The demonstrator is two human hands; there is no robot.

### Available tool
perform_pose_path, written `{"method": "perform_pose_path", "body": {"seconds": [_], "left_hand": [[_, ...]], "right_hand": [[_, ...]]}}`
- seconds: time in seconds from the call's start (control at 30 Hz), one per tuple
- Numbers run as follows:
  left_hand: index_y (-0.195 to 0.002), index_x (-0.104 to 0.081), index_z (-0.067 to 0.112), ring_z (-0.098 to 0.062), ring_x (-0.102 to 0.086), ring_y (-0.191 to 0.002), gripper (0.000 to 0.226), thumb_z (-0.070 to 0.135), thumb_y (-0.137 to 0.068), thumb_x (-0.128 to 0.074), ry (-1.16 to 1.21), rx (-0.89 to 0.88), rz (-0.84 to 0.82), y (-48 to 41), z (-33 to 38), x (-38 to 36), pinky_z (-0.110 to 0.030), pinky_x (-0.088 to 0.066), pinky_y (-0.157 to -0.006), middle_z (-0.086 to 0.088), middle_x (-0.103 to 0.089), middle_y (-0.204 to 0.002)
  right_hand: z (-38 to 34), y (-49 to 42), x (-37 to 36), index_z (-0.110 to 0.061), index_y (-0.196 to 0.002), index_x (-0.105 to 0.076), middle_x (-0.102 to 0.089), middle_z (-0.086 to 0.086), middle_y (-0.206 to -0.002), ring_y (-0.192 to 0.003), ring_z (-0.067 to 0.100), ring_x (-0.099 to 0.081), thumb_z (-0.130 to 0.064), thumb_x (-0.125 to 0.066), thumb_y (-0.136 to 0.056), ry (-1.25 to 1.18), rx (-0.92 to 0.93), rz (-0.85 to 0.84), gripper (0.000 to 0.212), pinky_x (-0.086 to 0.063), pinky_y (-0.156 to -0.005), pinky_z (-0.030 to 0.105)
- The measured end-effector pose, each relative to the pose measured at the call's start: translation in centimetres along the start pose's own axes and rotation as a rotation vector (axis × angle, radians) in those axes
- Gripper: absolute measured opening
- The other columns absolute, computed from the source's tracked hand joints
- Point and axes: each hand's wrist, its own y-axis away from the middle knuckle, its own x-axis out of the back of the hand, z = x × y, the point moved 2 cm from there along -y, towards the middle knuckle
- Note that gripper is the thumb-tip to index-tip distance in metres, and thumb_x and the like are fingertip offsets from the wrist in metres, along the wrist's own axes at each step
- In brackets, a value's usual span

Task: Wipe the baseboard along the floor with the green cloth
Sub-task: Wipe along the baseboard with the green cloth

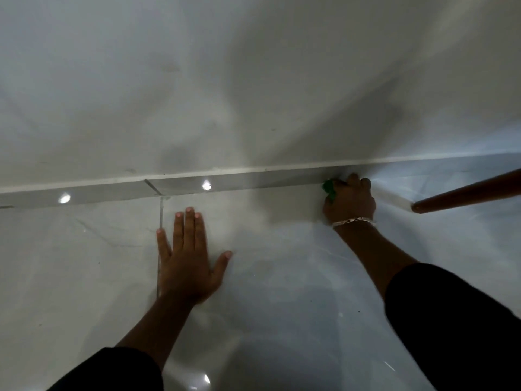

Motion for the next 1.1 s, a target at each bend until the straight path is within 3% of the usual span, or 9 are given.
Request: {"method": "perform_pose_path", "body": {"seconds": [0.1,0.3,0.47,0.63,0.73,0.83,0.97,1.03,1.1], "left_hand": [[-0.156,-0.009,0.003,-0.035,-0.002,-0.154,0.096,0.068,-0.088,-0.031,0.000,-0.030,-0.002,-0.1,0.0,0.0,-0.066,-0.011,-0.120,-0.019,-0.008,-0.167],[-0.154,-0.018,0.000,-0.036,-0.009,-0.154,0.095,0.068,-0.089,-0.002,-0.010,-0.081,0.044,0.2,-0.2,-0.2,-0.067,-0.016,-0.118,-0.021,-0.014,-0.165],[-0.155,-0.012,0.003,-0.030,-0.006,-0.155,0.097,0.073,-0.088,-0.016,-0.014,-0.066,0.048,0.2,-0.3,-0.6,-0.061,-0.010,-0.122,-0.017,-0.011,-0.166],[-0.155,-0.011,0.001,-0.032,-0.005,-0.155,0.095,0.068,-0.089,-0.024,-0.011,-0.074,0.036,0.1,-0.3,-0.2,-0.064,-0.012,-0.120,-0.019,-0.011,-0.166],[-0.155,-0.010,0.001,-0.033,-0.005,-0.155,0.094,0.067,-0.090,-0.027,-0.023,-0.071,0.045,0.1,-0.4,-0.5,-0.064,-0.011,-0.121,-0.020,-0.010,-0.166],[-0.156,-0.009,0.003,-0.030,-0.003,-0.155,0.092,0.066,-0.090,-0.026,0.009,-0.073,0.075,-0.4,-0.2,-0.8,-0.060,-0.006,-0.123,-0.017,-0.007,-0.167],[-0.154,-0.022,0.004,-0.026,-0.010,-0.154,0.080,0.054,-0.092,-0.018,0.255,0.044,0.197,0.6,-1.3,-1.3,-0.049,-0.005,-0.124,-0.015,-0.018,-0.165],[-0.153,-0.026,0.007,-0.022,-0.010,-0.154,0.078,0.053,-0.090,-0.018,0.432,0.133,0.223,1.1,-2.1,-1.1,-0.042,-0.001,-0.124,-0.011,-0.019,-0.165],[-0.151,-0.033,0.011,-0.021,-0.014,-0.153,0.065,0.048,-0.099,-0.021,0.729,0.288,0.108,1.5,-1.6,0.5,-0.040,-0.004,-0.123,-0.011,-0.018,-0.166]], "right_hand": [[-4.5,1.5,-1.2,-0.011,-0.101,-0.067,-0.056,0.019,-0.111,-0.105,0.042,-0.049,-0.014,-0.059,-0.072,-0.030,-0.093,0.045,0.031,-0.051,-0.069,0.043],[-21.2,7.5,-2.0,-0.012,-0.089,-0.068,-0.062,0.012,-0.101,-0.096,0.033,-0.056,-0.032,-0.059,-0.059,-0.186,0.318,-0.036,0.037,-0.052,-0.065,0.037],[-10.5,4.2,-2.2,-0.019,-0.081,-0.069,-0.065,0.011,-0.096,-0.091,0.035,-0.061,-0.019,-0.066,-0.060,-0.209,0.287,0.117,0.021,-0.052,-0.059,0.038],[0.6,0.2,0.0,-0.020,-0.108,-0.067,-0.053,0.017,-0.117,-0.111,0.040,-0.045,-0.013,-0.060,-0.077,-0.016,0.006,-0.024,0.033,-0.052,-0.076,0.049],[-1.6,0.9,-0.7,-0.013,-0.103,-0.068,-0.053,0.018,-0.114,-0.110,0.041,-0.045,-0.011,-0.059,-0.073,-0.035,-0.128,0.069,0.031,-0.052,-0.072,0.047],[-9.7,3.6,-1.7,-0.010,-0.083,-0.071,-0.064,0.019,-0.098,-0.095,0.042,-0.059,-0.013,-0.054,-0.062,-0.142,0.016,0.141,0.027,-0.051,-0.062,0.043],[-20.2,7.3,-2.8,-0.009,-0.090,-0.069,-0.057,0.014,-0.111,-0.108,0.035,-0.049,-0.016,-0.063,-0.060,-0.238,0.247,0.035,0.031,-0.052,-0.074,0.042],[-20.7,7.0,-2.6,-0.009,-0.096,-0.069,-0.051,0.014,-0.117,-0.115,0.034,-0.042,-0.015,-0.063,-0.069,-0.227,0.278,-0.032,0.029,-0.053,-0.080,0.043],[-18.6,6.3,-1.3,-0.012,-0.099,-0.068,-0.050,0.014,-0.119,-0.117,0.033,-0.041,-0.015,-0.062,-0.077,-0.239,0.295,-0.124,0.023,-0.054,-0.082,0.043]]}}
